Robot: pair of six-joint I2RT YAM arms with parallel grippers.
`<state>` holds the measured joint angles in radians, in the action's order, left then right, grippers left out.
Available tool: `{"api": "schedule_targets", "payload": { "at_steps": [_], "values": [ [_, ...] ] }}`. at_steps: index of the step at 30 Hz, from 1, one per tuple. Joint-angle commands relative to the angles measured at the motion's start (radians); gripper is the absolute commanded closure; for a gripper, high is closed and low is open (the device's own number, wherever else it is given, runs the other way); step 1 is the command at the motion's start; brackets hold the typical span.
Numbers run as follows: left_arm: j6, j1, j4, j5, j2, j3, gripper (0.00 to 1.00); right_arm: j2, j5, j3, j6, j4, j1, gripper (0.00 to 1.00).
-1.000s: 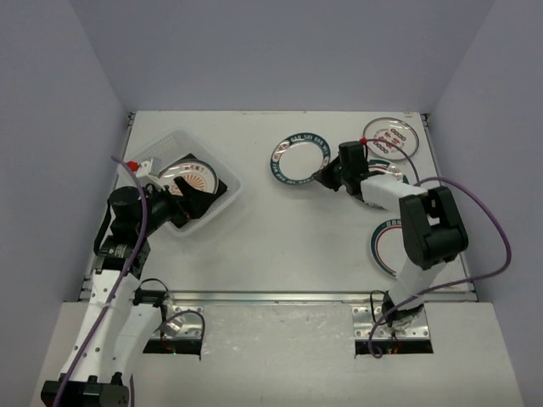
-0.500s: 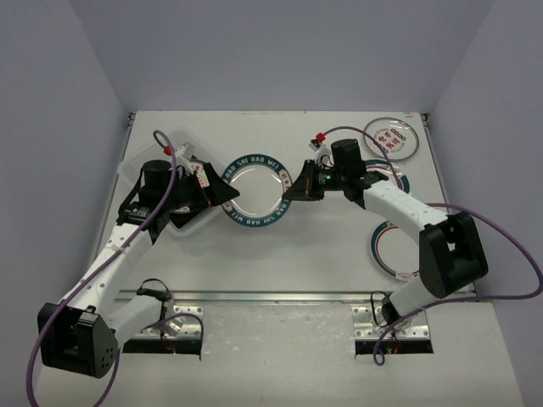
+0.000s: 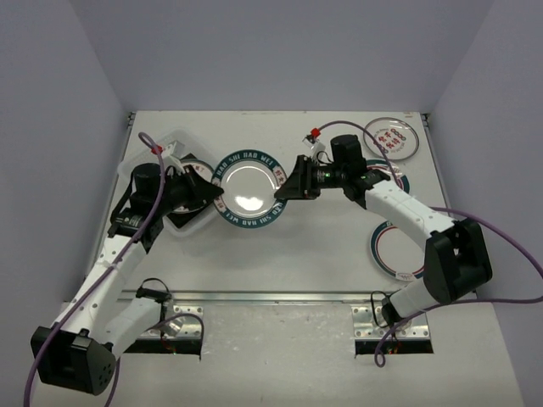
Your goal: Place the plates into the plastic bin on the countertop
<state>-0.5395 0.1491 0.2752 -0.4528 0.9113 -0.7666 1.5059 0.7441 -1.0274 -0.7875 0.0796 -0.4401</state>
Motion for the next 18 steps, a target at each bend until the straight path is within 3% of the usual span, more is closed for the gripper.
{"api": "schedule_targets", "payload": {
  "at_steps": [1,3,5,9,12,18],
  "values": [
    [-0.04,-0.004,-0.04,0.165,-0.056,-0.028,1.0,-0.032,0.103,-0.007,-0.021,-0.138,-0.016,0.33],
    [-0.073,-0.033,-0.006,0.235,-0.066,-0.041,1.0,-0.03,0.094,0.011,-0.02,-0.145,-0.005,0.23],
    [-0.102,-0.136,0.019,0.251,-0.059,-0.058,1.0,-0.02,0.066,0.025,-0.024,-0.115,0.039,0.02],
    [-0.125,-0.401,0.073,0.252,-0.002,-0.083,1.0,-0.071,-0.035,0.119,-0.022,-0.058,0.14,0.01],
    [-0.116,-0.515,0.068,0.271,0.062,-0.085,1.0,-0.159,-0.069,0.223,0.005,-0.055,0.181,0.01],
    [-0.112,-0.534,-0.035,0.25,0.258,-0.05,1.0,-0.379,-0.137,0.306,0.079,0.03,0.181,0.01]
  ]
}}
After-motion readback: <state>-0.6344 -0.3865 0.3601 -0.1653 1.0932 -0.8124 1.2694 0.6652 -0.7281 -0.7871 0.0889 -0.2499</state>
